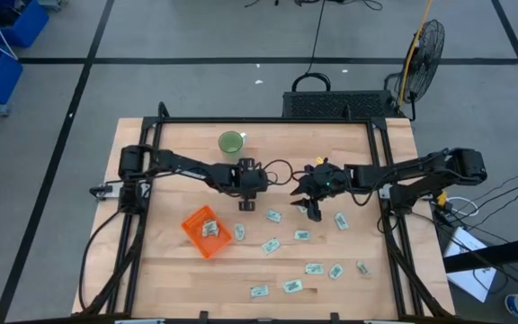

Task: Pick and place Stevia / Truvia into bins
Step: Put the stevia packet into the orange basket

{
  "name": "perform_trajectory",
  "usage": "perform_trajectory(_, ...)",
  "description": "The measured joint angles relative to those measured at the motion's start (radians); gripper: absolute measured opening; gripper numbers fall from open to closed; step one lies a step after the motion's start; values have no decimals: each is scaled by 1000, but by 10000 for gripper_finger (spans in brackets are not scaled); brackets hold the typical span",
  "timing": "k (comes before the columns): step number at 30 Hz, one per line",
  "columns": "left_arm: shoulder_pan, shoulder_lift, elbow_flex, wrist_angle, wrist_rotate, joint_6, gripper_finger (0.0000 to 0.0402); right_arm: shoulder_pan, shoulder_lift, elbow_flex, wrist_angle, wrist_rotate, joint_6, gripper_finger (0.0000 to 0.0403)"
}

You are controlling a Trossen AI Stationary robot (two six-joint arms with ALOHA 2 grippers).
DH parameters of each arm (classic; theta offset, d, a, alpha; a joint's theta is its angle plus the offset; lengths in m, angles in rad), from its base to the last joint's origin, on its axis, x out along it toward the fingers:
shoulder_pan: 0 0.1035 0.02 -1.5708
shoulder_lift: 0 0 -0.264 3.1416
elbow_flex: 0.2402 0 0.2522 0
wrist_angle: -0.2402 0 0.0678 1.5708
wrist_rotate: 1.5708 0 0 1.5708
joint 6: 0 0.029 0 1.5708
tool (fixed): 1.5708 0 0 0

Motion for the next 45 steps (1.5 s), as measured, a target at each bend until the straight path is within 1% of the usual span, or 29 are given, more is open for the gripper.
perform_trajectory(3, 0, 7, 0, 32, 0, 12, 132, -1, 0, 0, 7, 0, 0, 146)
perform_trajectory(6, -1, 4, 0, 50, 3, 15, 104, -1, 0, 0, 15, -1, 0, 146)
perform_trajectory(8, -1, 4, 0, 48, 5, 17, 80, -1, 0, 0, 14, -1, 0, 146)
perform_trajectory(12, 3, 4, 0, 46, 2, 16, 16, -1, 0, 0, 22, -2, 0, 146)
perform_trajectory(13, 3, 4, 0, 49, 1, 13, 9, -1, 0, 0, 25, -2, -2, 146)
perform_trajectory(16, -5, -8, 0, 48, -3, 9, 7, -1, 0, 0, 28, -2, -18, 146)
perform_trajectory(18, -17, -30, 0, 48, -29, 9, 4, -1, 0, 0, 33, -2, -41, 146)
perform_trajectory(22, -55, -123, 0, -23, -52, -32, 3, -2, 0, 0, 34, -2, -88, 146)
perform_trajectory(25, -104, -242, 0, -141, -46, -147, 3, -2, 0, 0, 37, -2, -129, 146)
perform_trajectory(27, -143, -328, 1, -247, -27, -263, 3, -4, 0, 0, 45, -3, -164, 146)
perform_trajectory(31, -252, -478, 1, -468, -20, -589, 3, -12, 0, 0, 97, -3, -215, 146)
perform_trajectory(33, -320, -517, 1, -567, -21, -751, 2, -17, 0, 0, 131, -3, -218, 146)
perform_trajectory(35, -387, -528, 1, -629, -18, -898, 3, -24, 0, 0, 152, -3, -217, 146)
perform_trajectory(38, -473, -511, -5, -705, -30, -1063, 3, -33, 0, 0, 163, -3, -218, 146)
perform_trajectory(41, -527, -474, -40, -696, -35, -1166, 5, -42, 0, 0, 177, -3, -218, 146)
perform_trajectory(43, -547, -450, -65, -686, -33, -1204, 8, -47, 0, 0, 189, -4, -218, 146)
perform_trajectory(45, -558, -424, -95, -668, -5, -1226, 14, -48, 0, 0, 206, -5, -218, 146)
